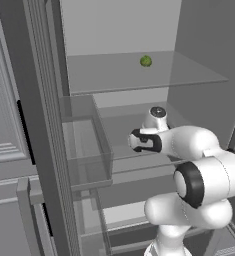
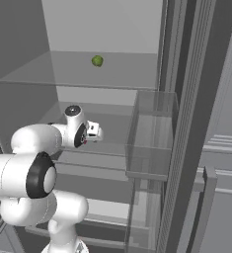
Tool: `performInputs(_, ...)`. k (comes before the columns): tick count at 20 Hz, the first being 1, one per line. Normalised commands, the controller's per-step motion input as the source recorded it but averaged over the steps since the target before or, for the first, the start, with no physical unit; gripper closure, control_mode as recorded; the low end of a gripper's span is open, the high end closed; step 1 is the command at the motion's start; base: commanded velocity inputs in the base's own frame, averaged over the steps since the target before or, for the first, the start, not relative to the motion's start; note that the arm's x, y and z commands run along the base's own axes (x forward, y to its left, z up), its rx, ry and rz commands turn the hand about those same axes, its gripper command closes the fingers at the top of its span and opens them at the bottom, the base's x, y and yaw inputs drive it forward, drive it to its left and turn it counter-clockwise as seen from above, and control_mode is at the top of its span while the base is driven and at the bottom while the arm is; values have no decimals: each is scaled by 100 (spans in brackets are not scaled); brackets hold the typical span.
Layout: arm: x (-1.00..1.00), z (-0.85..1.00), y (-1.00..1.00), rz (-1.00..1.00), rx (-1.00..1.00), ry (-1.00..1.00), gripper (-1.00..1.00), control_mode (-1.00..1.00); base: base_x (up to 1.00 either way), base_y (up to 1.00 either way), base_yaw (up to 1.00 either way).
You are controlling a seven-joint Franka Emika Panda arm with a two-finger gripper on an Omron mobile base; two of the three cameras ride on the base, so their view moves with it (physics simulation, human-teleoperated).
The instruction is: Take the strawberry from the fridge and place it on top of the pancake, located on the dining counter.
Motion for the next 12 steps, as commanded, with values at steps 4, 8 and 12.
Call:
performInputs(4, 28, -3, 1, 0, 0, 9, -100, -100, 0, 0, 0)
performInputs(8, 5, -19, 11, 0, 0, 3, -100, -100, 0, 0, 0)
performInputs(12, 0, -28, 8, 0, 0, 1, -100, -100, 0, 0, 0)
